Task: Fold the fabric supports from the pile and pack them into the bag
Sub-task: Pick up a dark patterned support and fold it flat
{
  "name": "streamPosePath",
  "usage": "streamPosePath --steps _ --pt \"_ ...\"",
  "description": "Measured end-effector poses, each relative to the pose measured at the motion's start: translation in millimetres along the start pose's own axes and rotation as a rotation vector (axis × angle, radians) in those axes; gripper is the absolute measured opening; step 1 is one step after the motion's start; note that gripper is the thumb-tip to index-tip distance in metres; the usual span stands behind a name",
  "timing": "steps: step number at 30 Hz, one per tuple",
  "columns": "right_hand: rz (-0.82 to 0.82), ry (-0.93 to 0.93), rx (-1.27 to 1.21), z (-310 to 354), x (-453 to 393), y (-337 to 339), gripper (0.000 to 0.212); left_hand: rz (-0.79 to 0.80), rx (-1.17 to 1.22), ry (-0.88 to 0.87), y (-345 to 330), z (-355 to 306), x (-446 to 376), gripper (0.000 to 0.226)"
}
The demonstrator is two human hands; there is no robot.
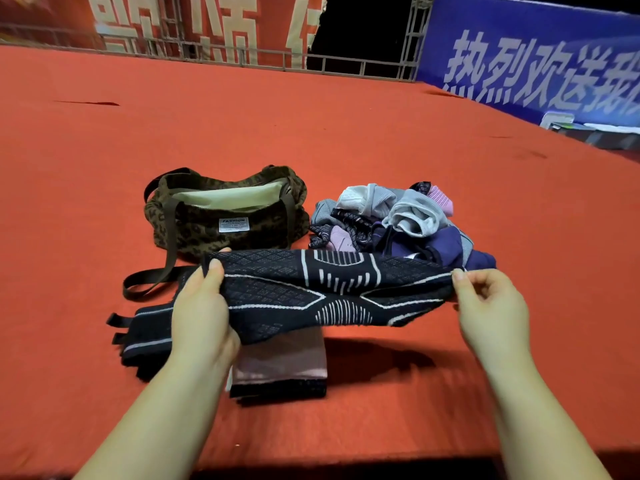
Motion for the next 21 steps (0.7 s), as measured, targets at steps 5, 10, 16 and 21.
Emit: streamPosePath --steps 5,10,16,21 --pt "0.027 -0.005 -0.057 3.7 4.0 -4.5 0.017 0.151 -0.176 0.046 -13.2 7.4 6.6 0.026" --pt "0.030 -0.012 -0.072 0.6 2.8 8.3 0.012 0.290 -0.705 -0.207 -29.2 -3.1 20.6 0.029" --pt "0.037 -0.020 -0.022 -17.5 2.8 33.2 0.012 0.472 -0.956 -0.280 -62.5 25.6 36.4 0.019" --pt "0.102 -0.100 0.112 -50.7 5.4 47.7 0.015 0.571 -1.052 -0.165 -88.0 74.2 56.4 0.070"
Point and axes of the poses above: each hand's wrist, its own x-axis away from the middle knuckle, its own y-axis out of the back of the hand, z = x × y, the point moved 6 cm from there along -x, towards the middle knuckle, and after that the axes turned 9 degrees about z, right-handed, at the moved point
